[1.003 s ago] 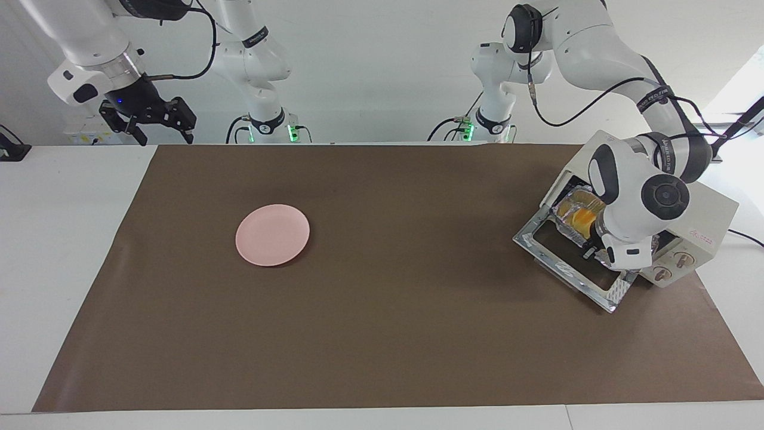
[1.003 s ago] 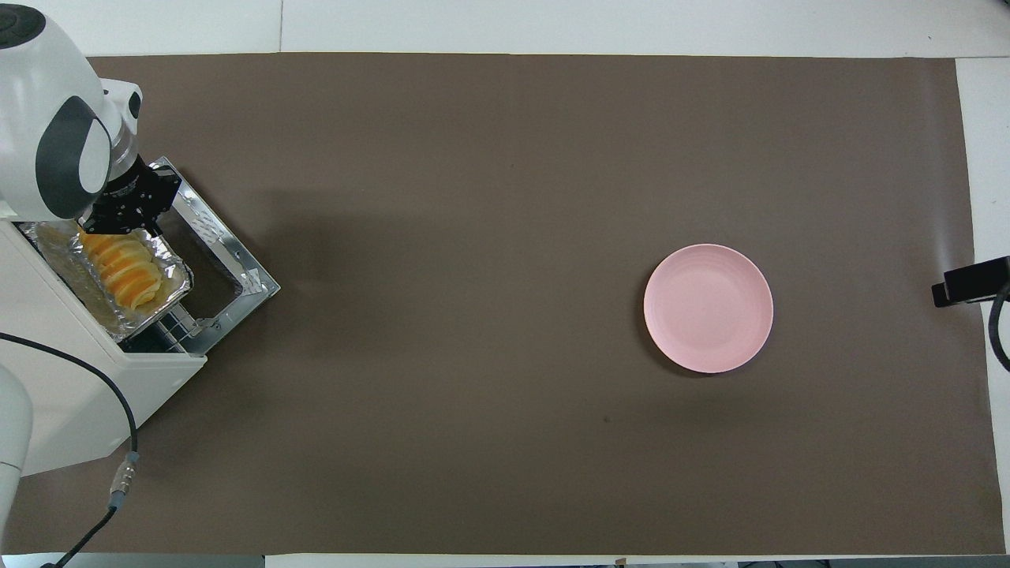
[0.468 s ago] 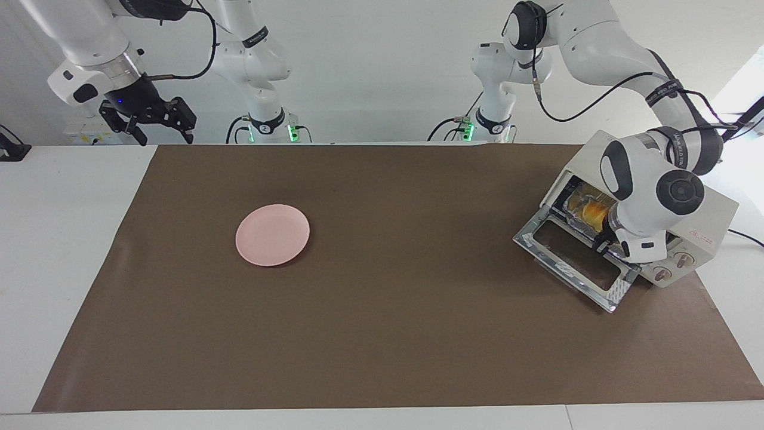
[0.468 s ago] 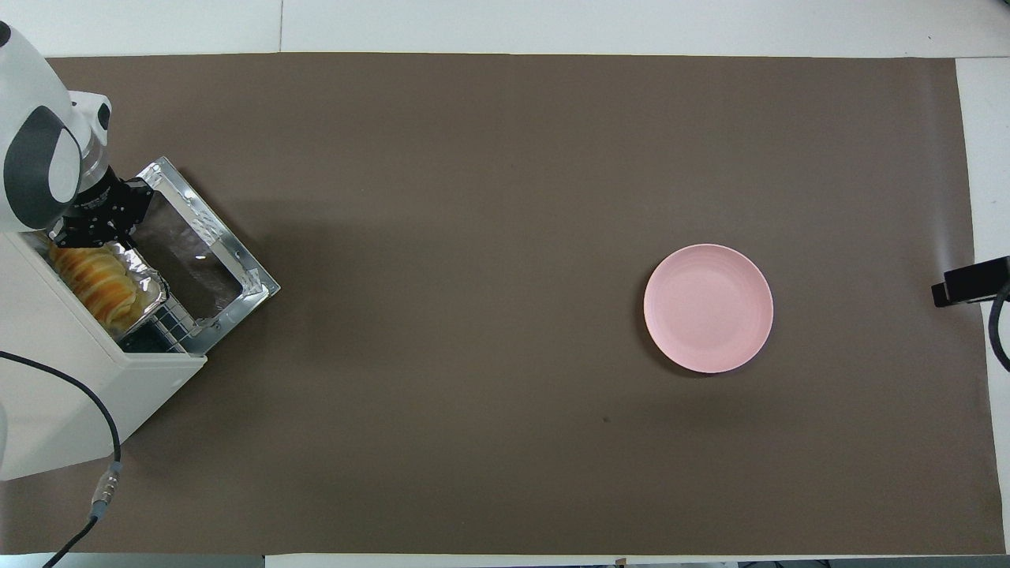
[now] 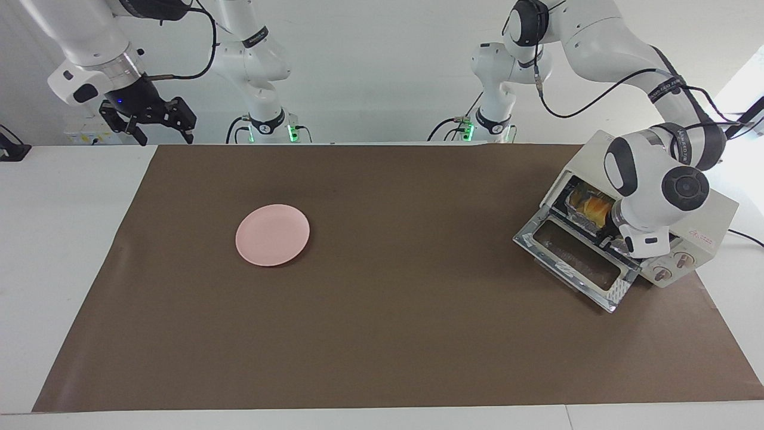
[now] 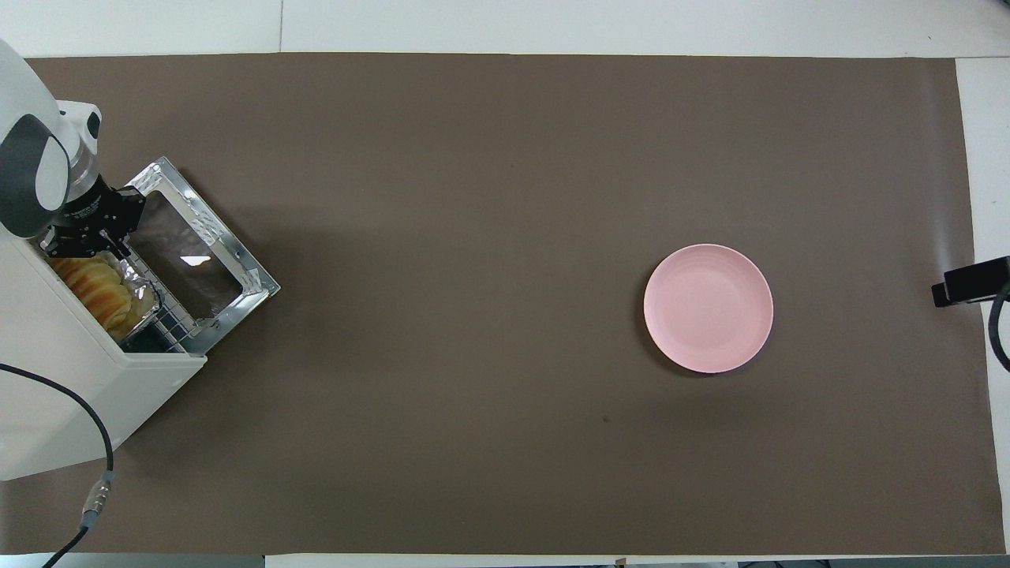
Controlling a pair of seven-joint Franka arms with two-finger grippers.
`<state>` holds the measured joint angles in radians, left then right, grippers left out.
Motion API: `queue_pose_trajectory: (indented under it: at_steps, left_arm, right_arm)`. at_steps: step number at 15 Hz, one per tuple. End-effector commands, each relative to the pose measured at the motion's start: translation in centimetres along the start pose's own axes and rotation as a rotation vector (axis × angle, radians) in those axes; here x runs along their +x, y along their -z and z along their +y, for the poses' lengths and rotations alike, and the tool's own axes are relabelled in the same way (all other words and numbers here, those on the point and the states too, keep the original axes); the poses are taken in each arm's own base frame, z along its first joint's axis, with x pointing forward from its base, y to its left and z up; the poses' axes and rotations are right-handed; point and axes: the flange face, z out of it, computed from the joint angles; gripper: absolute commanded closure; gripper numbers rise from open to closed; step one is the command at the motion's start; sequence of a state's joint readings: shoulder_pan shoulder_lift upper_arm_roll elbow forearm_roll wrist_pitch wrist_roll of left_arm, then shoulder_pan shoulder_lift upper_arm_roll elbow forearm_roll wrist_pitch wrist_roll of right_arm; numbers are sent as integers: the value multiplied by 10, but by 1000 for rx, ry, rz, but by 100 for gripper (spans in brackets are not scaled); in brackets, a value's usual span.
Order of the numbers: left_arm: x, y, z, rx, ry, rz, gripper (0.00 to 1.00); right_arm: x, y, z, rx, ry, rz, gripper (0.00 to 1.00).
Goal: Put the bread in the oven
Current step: 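Lower the foil tray into the oven with the left gripper, then open the left gripper and draw it back from the oven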
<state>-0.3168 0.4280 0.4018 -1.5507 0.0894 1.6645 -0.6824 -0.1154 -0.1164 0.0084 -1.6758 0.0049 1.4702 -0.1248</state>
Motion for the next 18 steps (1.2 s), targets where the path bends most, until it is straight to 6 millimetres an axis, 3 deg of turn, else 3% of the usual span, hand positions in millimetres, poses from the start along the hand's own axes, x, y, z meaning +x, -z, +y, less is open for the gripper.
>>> queue_pose_trajectory:
  at_steps: [1, 8, 14, 15, 18]
  left_arm:
    - [-6, 3, -9, -3, -17, 7, 0]
    - [-11, 30, 12, -55, -49, 70, 0]
    - [-39, 66, 35, -127, -203, 95, 0]
    - [-39, 88, 28, -180, -252, 115, 0]
    - [-33, 114, 0, -246, -439, 149, 0]
  right_arm:
    - [-8, -1, -1, -11, -7, -7, 0]
    - [-8, 0, -1, -11, -7, -6, 0]
    - [-8, 0, -1, -11, -7, -6, 0]
    - [-8, 0, -1, -11, -8, -6, 0]
    - [-8, 0, -1, -11, -7, -6, 0]
